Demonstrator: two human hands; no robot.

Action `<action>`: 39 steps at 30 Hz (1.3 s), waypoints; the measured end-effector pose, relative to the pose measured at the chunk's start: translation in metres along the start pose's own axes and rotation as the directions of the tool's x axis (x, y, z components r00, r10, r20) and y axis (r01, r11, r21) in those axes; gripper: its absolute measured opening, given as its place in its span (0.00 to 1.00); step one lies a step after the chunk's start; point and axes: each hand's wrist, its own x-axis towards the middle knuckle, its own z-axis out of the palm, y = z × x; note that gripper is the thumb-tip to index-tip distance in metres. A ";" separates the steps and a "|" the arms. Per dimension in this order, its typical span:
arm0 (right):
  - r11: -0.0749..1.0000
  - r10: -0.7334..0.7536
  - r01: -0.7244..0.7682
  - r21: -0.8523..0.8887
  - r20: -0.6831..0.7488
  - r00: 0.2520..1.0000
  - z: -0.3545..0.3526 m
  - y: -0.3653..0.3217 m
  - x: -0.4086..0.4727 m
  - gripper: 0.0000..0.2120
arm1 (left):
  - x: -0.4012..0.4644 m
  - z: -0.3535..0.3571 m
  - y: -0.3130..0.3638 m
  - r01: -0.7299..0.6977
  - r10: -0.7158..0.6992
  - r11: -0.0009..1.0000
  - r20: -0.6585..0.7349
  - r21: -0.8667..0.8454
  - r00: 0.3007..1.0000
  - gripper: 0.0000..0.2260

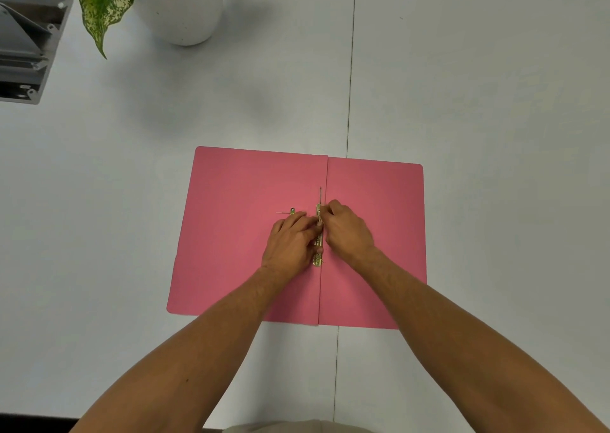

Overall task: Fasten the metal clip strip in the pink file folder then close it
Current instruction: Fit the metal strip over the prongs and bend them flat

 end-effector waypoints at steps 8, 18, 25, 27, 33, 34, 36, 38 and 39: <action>0.722 0.461 -0.425 0.546 0.078 0.884 0.006 -0.010 -0.032 0.05 | 0.000 -0.006 0.001 -0.012 0.012 1.000 0.004 0.021 1.000 0.18; 0.356 0.494 -0.557 0.751 0.354 0.794 0.005 -0.026 -0.051 0.04 | 0.004 -0.016 0.004 -0.025 0.022 0.998 0.055 0.057 0.998 0.15; 0.588 0.447 -0.485 0.647 0.240 0.862 0.015 -0.022 -0.067 0.07 | 0.005 -0.017 0.006 -0.021 0.017 0.997 0.051 0.069 0.999 0.16; 0.661 0.416 -0.428 0.616 0.175 0.893 0.017 -0.024 -0.068 0.07 | 0.005 -0.017 0.006 -0.021 0.017 0.996 0.055 0.081 0.998 0.16; 0.778 0.289 -0.300 0.552 0.110 0.951 0.020 -0.028 -0.070 0.08 | 0.006 -0.017 0.005 -0.014 0.008 0.996 0.058 0.091 0.998 0.15; 0.802 0.256 -0.275 0.531 0.112 0.960 0.021 -0.029 -0.070 0.08 | 0.006 -0.017 0.006 -0.015 0.009 0.995 0.060 0.094 0.998 0.15; 0.856 0.190 -0.229 0.463 0.130 0.973 0.023 -0.031 -0.071 0.10 | 0.005 -0.017 0.006 -0.015 0.010 0.995 0.058 0.097 0.998 0.15; 0.854 0.204 -0.239 0.461 0.126 0.971 0.025 -0.032 -0.074 0.09 | 0.005 -0.017 0.007 -0.010 0.005 0.996 0.054 0.092 0.999 0.16; 0.833 0.236 -0.260 0.488 0.112 0.965 0.026 -0.032 -0.076 0.08 | 0.005 -0.017 0.007 -0.007 0.003 0.996 0.052 0.087 0.999 0.16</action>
